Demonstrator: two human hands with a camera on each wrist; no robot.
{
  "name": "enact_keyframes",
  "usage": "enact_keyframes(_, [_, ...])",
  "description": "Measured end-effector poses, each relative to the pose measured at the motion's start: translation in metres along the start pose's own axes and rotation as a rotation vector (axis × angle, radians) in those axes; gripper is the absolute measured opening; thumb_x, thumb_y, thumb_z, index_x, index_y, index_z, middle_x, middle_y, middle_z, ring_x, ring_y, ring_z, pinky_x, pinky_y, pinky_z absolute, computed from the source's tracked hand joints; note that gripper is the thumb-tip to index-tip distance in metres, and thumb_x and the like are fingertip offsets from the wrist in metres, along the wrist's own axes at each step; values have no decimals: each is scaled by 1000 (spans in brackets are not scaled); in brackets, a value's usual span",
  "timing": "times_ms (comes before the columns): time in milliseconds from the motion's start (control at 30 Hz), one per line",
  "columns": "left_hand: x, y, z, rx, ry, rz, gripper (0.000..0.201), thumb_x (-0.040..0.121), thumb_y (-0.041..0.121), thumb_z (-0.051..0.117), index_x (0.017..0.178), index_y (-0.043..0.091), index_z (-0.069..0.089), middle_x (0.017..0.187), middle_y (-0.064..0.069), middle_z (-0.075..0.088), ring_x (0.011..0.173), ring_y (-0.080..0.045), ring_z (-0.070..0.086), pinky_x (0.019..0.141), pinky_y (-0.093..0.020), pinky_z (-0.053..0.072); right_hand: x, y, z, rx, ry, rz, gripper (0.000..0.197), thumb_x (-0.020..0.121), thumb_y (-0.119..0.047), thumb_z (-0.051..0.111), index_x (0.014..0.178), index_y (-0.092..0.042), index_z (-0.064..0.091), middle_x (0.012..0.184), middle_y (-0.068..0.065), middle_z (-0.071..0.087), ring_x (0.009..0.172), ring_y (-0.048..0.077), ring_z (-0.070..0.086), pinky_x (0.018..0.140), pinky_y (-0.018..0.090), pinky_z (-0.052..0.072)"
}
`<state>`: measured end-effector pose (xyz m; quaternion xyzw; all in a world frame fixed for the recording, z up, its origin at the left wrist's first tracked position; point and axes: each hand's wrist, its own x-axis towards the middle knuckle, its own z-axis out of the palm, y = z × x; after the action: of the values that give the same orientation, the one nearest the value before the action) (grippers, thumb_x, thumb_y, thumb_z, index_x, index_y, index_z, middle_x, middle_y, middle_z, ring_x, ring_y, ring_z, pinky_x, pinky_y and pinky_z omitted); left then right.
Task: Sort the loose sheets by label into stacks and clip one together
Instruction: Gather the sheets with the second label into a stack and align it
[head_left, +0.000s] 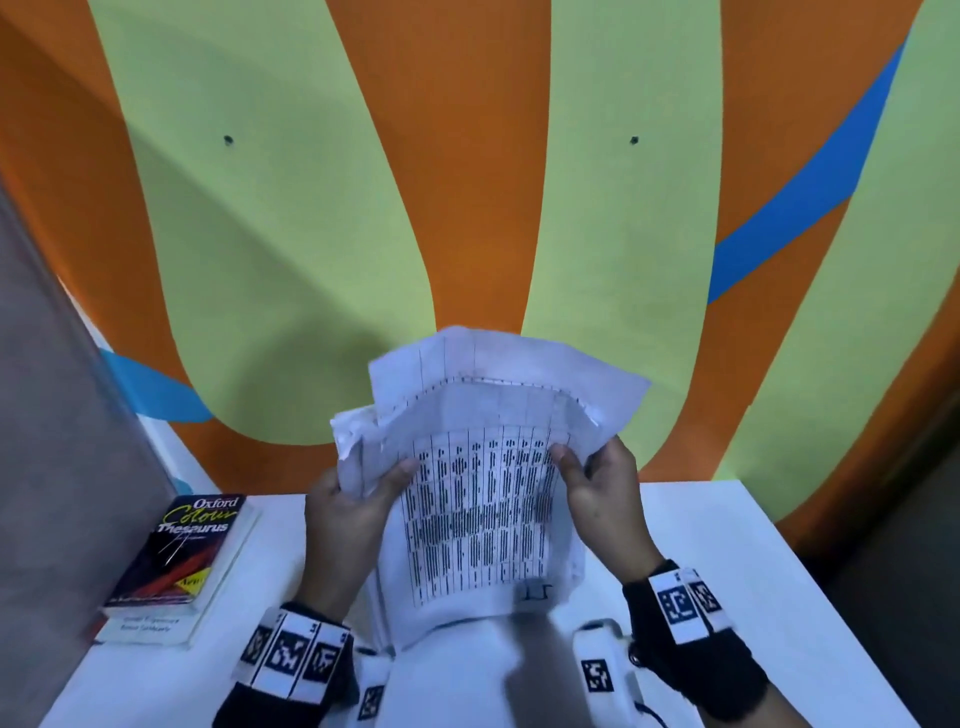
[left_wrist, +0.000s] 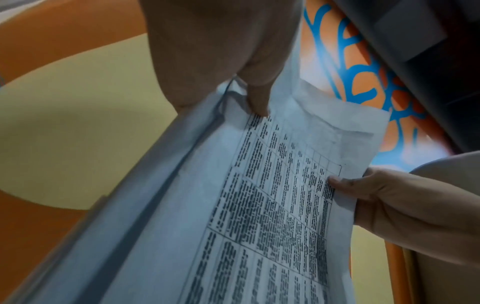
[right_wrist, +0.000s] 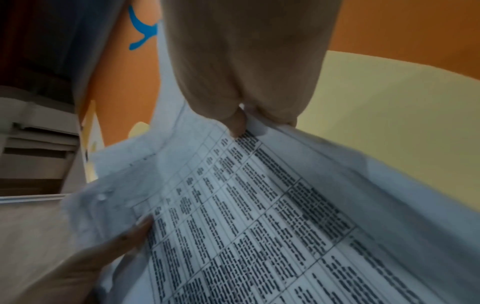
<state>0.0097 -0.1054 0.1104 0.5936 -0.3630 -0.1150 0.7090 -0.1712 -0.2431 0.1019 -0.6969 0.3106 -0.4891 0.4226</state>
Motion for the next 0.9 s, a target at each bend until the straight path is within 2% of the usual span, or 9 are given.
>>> enact_keyframes(133, [10, 5, 2, 16, -5, 6, 15, 73, 13, 79, 84, 16, 68, 71, 15, 73, 65, -1, 67, 59, -15, 52, 10, -14, -3, 20, 52, -33, 34, 87, 1, 64, 112, -19, 52, 98, -14, 65, 85, -13, 60, 72, 5, 45])
enact_keyframes(267, [5, -5, -2, 54, -67, -55, 28, 71, 16, 82, 96, 12, 70, 87, 5, 77, 81, -7, 72, 73, -29, 57, 7, 4, -14, 80, -125, 98, 57, 82, 1, 71, 128, -16, 41, 108, -9, 61, 92, -15, 60, 79, 10, 49])
enact_keyframes(367, [0, -15, -3, 78, -78, -107, 33, 67, 22, 86, 95, 11, 71, 89, 3, 77, 83, -15, 73, 75, -39, 57, 0, 17, -17, 56, -224, 185, 61, 87, -8, 68, 136, -15, 33, 126, -3, 56, 117, 3, 56, 99, 31, 48])
enact_keyframes(433, [-1, -16, 0, 101, -56, -115, 22, 70, 19, 83, 87, 12, 72, 84, 6, 76, 76, -15, 73, 71, -40, 57, -3, 18, -13, -1, -258, 161, 52, 92, -3, 58, 135, -19, 33, 135, -4, 51, 126, 7, 48, 108, 35, 40])
enact_keyframes(567, [1, -9, 8, 66, 2, -84, 20, 76, 17, 78, 94, 10, 73, 82, 17, 74, 73, -7, 70, 73, -35, 54, -2, 10, -2, -73, -272, 80, 51, 99, -2, 44, 138, -29, 28, 135, -15, 46, 125, -15, 39, 108, 19, 34])
enact_keyframes(633, [2, -1, 7, 42, 19, -50, 35, 74, 26, 76, 101, 6, 71, 82, 19, 74, 74, -6, 69, 73, -33, 55, 0, 1, -4, -52, -226, 32, 47, 97, 0, 45, 135, -25, 32, 129, -16, 51, 118, -15, 45, 98, 9, 37])
enact_keyframes(700, [3, 5, 3, 21, 17, -18, 29, 73, 28, 74, 96, 11, 71, 83, 18, 75, 76, -3, 70, 71, -26, 55, 2, -6, -9, 16, -189, 22, 46, 94, 2, 51, 132, -18, 34, 123, -12, 56, 113, -8, 53, 90, 8, 42])
enact_keyframes(800, [2, 1, -2, 33, -58, -36, 24, 73, 18, 78, 96, 13, 70, 88, 11, 76, 81, -9, 72, 72, -26, 57, 2, 0, -19, 62, -177, 77, 60, 89, -4, 65, 136, -16, 30, 116, -12, 57, 104, -9, 58, 87, 14, 48])
enact_keyframes(900, [0, -6, 2, 78, -96, -114, 30, 67, 23, 82, 93, 12, 71, 86, 9, 76, 79, -11, 73, 74, -35, 56, -4, 15, -19, 20, -175, 158, 52, 89, -17, 66, 132, -23, 39, 127, 0, 58, 120, 16, 57, 101, 41, 46])
